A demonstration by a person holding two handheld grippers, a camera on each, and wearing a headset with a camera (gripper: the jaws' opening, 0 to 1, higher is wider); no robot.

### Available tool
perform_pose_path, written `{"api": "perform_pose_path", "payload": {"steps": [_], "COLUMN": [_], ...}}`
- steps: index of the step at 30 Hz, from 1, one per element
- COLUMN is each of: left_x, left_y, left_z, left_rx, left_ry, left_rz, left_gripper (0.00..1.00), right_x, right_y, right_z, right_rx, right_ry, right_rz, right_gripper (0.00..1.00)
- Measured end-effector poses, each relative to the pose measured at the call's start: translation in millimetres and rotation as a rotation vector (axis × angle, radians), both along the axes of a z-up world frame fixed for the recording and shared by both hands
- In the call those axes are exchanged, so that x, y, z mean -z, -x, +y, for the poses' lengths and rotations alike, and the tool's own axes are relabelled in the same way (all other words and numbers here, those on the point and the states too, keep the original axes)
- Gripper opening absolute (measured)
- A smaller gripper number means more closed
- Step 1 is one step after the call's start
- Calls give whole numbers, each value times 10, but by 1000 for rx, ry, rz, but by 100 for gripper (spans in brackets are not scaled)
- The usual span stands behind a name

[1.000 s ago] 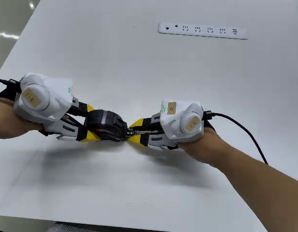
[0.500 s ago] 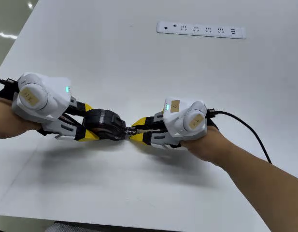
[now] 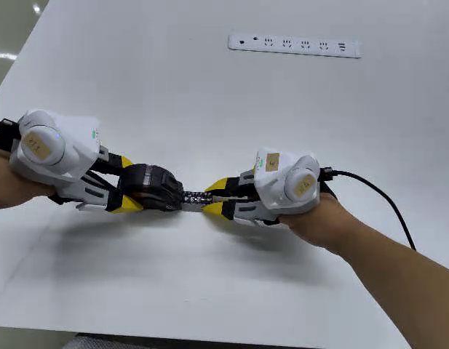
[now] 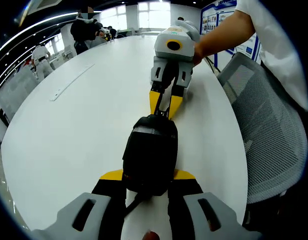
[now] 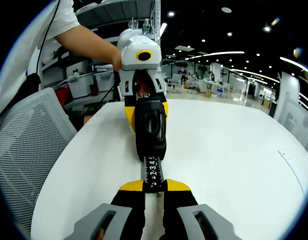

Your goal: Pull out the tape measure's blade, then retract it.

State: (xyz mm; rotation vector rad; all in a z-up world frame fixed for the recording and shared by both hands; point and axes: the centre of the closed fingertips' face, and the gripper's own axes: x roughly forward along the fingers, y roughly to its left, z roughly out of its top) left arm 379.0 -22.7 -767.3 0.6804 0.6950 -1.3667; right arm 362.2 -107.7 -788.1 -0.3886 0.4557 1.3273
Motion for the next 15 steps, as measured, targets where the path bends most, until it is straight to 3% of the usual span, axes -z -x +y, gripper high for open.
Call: {"api": "perform_pose_path", "payload": {"steps": [15], "left_x": [9], "left_y": [-6], "left_z": [7], "left_rx": [-3], "left_ry": [0], "left_rz": [5], "left_gripper": [26], "right_x": [-2], "right_y": [-1], "right_z": [-118], "right_rx": [6], "right_ry": [12], "right_rz": [2], "right_gripper": [9]}}
